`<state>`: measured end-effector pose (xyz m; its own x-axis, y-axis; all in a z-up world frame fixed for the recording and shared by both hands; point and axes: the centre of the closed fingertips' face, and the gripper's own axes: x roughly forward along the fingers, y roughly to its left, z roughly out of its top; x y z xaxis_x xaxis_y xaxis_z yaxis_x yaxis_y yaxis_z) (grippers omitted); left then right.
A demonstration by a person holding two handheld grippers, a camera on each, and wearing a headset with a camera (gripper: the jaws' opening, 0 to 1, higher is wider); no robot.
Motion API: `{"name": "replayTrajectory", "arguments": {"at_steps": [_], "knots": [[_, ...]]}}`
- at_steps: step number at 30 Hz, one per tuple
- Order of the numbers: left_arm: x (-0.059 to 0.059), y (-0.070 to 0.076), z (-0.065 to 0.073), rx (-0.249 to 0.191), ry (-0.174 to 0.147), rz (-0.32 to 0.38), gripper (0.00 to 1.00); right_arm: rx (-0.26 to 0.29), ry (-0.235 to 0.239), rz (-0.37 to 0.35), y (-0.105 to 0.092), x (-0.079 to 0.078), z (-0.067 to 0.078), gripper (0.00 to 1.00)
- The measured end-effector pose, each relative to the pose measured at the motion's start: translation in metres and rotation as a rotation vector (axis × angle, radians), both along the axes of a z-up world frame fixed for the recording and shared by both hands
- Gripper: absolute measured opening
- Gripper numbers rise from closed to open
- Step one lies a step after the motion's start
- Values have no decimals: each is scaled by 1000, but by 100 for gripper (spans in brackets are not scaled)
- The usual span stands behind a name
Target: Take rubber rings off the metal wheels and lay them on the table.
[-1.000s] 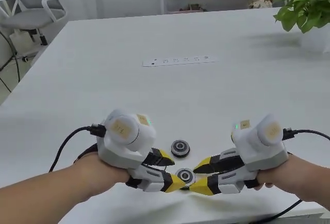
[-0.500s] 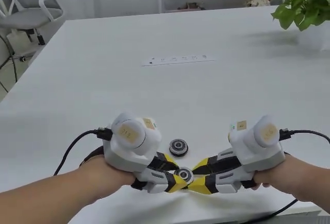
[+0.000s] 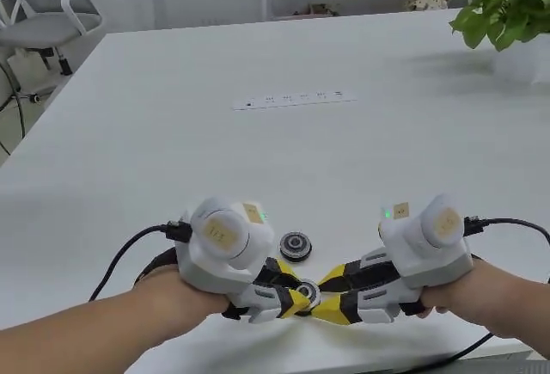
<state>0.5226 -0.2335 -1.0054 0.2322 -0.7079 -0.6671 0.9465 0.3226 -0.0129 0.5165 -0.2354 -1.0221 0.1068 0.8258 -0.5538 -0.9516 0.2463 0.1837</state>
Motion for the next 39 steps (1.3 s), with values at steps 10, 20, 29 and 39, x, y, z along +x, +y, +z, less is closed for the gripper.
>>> {"name": "replayTrajectory", "arguments": {"at_steps": [10,20,29,39], "knots": [[2,0,0,-13,-15,12,14,-8,6,-12,-3,0,0,14],[3,-1,-1,-19,-13,25,14,-8,24,-29,-4,0,-1,11],[4,-1,-1,-19,-15,23,14,-8,71,-75,-7,3,-3,0],[3,-1,-1,-9,-35,18,13,60,186,-177,-11,8,-2,0]]}}
